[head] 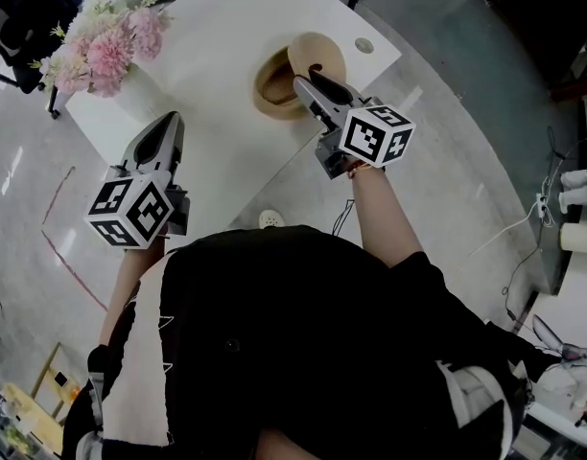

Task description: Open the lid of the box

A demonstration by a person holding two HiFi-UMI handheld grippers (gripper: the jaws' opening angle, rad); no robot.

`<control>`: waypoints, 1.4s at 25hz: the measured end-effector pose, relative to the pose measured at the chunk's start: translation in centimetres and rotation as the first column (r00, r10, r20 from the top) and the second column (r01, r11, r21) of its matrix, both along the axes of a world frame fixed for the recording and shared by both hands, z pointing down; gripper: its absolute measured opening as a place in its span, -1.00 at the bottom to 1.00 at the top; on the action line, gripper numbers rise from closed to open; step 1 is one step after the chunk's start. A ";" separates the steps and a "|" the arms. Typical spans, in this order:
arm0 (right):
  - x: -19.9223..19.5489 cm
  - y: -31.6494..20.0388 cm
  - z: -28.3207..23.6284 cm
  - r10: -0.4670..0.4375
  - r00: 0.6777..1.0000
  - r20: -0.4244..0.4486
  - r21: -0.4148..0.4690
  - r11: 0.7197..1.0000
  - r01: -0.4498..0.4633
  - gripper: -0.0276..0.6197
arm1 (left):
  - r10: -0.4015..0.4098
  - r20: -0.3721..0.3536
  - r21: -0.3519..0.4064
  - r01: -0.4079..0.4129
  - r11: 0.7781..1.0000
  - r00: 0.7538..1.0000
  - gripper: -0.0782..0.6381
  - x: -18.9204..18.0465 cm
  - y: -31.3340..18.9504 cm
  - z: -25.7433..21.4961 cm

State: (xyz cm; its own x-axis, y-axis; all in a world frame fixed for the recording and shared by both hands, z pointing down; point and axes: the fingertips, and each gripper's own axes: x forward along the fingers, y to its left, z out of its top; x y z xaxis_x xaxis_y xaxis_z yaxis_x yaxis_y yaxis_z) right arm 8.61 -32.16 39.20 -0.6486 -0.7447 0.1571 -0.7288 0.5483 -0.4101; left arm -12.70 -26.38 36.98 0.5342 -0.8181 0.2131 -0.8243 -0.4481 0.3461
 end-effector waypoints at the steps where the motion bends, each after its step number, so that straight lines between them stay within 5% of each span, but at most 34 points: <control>1: 0.2 0.0 -0.2 0.006 1.000 0.009 0.003 1.000 -0.007 -0.58 | 0.002 -0.001 0.001 -0.002 1.000 1.000 -0.75 0.1 0.0 0.0; 35: 7.3 0.3 -3.6 0.232 0.953 0.197 0.018 0.971 -0.240 -0.68 | 0.044 -0.013 0.019 -0.043 0.999 0.999 -0.75 2.1 -0.4 -0.9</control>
State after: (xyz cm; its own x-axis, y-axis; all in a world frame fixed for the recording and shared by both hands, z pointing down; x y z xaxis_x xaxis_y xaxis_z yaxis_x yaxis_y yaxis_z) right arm 15.92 -31.89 35.61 -0.4687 -0.8833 0.0128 -0.7492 0.3898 -0.5355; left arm -10.63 -26.73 36.13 0.5721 -0.7977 0.1906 -0.7993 -0.4901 0.3479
